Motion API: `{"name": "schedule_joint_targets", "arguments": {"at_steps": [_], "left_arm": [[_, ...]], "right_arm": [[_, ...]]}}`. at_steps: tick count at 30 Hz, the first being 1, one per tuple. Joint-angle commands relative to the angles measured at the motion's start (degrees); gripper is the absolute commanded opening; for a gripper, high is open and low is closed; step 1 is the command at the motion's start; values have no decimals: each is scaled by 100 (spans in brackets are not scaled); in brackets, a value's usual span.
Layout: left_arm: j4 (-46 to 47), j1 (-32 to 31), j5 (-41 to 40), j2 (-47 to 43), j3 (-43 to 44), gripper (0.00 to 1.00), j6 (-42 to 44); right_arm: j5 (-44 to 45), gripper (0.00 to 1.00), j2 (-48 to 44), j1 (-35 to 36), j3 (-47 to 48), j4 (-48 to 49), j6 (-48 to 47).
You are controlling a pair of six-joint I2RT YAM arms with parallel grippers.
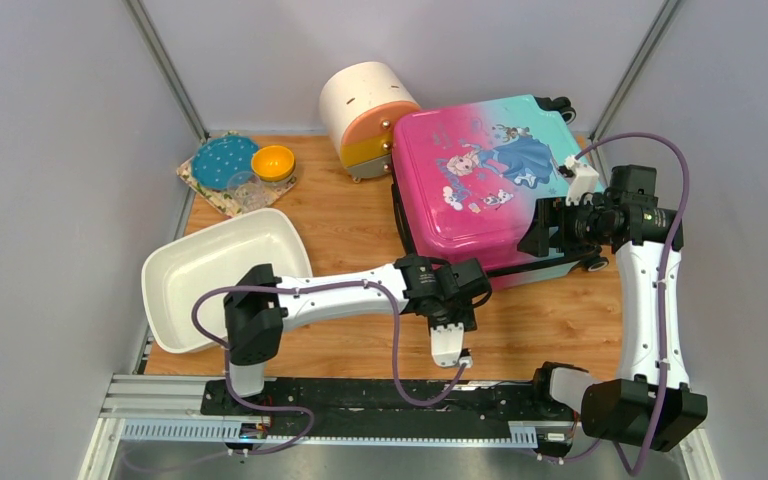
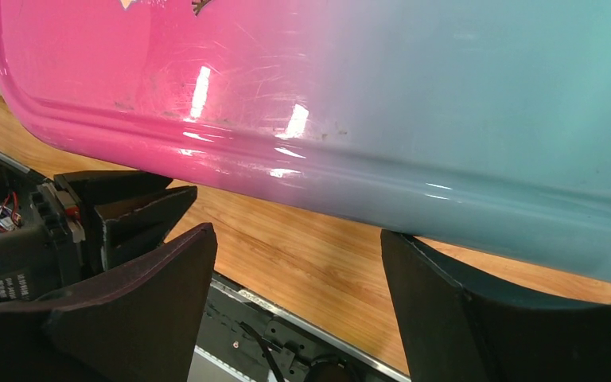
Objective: Open, take out, and arrange the luggage
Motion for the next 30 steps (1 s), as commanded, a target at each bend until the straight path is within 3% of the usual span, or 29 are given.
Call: {"name": "schedule_joint_targets", "arguments": {"at_steps": [1,21,25,30], "left_arm": [[-461,-86,-78,278,477,52,167],[-1603,-51,-808,1166,1496,40,105],[-1771,-51,-887,1149,1549,31,79],[-1806,-51,-800,922,1497,29,123]], "right_arm": [[-318,83,19,15,215,775,116],[-599,84,80,6,267,933,195],[-643,84,98,-2,302,960,195],[-757,84,150,-11,294,977,230]]}}
